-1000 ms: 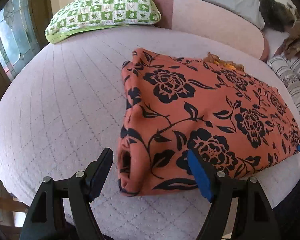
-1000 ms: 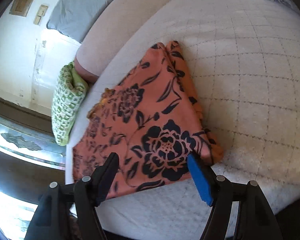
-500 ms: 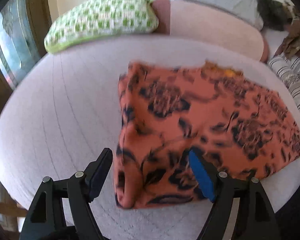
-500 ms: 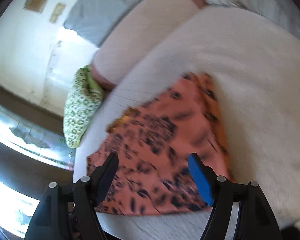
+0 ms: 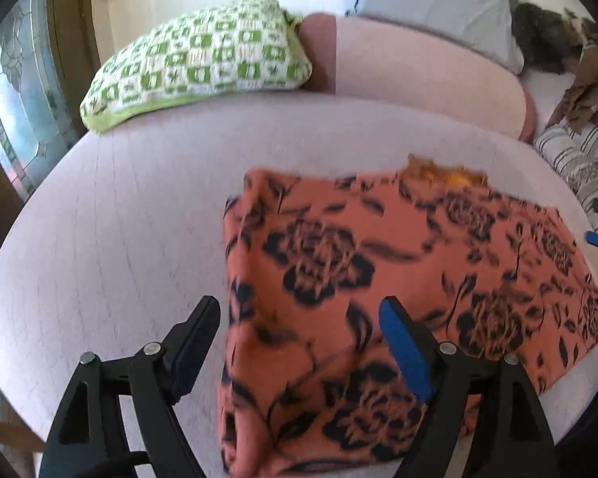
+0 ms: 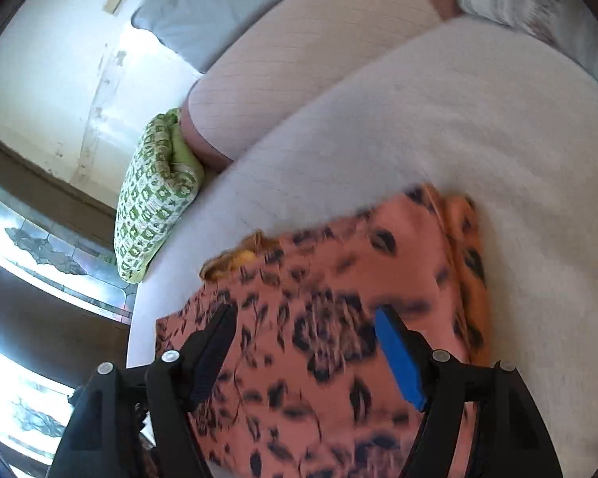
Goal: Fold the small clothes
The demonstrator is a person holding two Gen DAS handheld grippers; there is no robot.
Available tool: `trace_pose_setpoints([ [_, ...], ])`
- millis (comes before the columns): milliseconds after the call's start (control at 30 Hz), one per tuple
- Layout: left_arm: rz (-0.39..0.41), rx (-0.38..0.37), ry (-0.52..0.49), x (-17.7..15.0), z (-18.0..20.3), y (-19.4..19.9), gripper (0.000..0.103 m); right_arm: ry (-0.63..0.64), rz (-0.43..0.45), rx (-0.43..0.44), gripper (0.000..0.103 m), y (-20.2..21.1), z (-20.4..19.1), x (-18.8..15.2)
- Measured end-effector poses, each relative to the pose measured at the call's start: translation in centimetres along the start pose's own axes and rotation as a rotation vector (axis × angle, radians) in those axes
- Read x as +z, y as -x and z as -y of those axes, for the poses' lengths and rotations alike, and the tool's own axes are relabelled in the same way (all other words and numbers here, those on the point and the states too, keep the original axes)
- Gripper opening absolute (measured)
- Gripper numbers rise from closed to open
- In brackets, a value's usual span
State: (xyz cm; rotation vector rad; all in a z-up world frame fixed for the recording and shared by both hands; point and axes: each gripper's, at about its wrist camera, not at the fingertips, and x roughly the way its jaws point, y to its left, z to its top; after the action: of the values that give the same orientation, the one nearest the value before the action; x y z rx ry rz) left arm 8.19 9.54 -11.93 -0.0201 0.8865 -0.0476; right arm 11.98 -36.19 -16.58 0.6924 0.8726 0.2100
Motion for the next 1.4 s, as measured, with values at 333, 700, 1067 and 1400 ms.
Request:
trace_pose_setpoints([
  [333,0.063,-0.074,-0.012,4.7,-1.6,-0.1,0.082,-0.044,-0.055,-0.064,0.075,-2.2,2.4,3.4],
  [700,-0.087,-0.199,0.054,8.9,-5.6,-7.4,0.013,-0.092,-0.096,-0.069,0.075,-4.0,5.9,3.7],
  [1067,0.019,-0.072,-0.093,8.2,-3.4,-4.2,0.037,-0.042,-0.038,-0.059,0.076,-3.3,2.8,4.6],
  [1400,-0.118,-0.149,-0.056,2.4,0.7,-4.1,0.057,-0.119,-0.011,-0.02,0.076,-3.7,4.6,5.1],
])
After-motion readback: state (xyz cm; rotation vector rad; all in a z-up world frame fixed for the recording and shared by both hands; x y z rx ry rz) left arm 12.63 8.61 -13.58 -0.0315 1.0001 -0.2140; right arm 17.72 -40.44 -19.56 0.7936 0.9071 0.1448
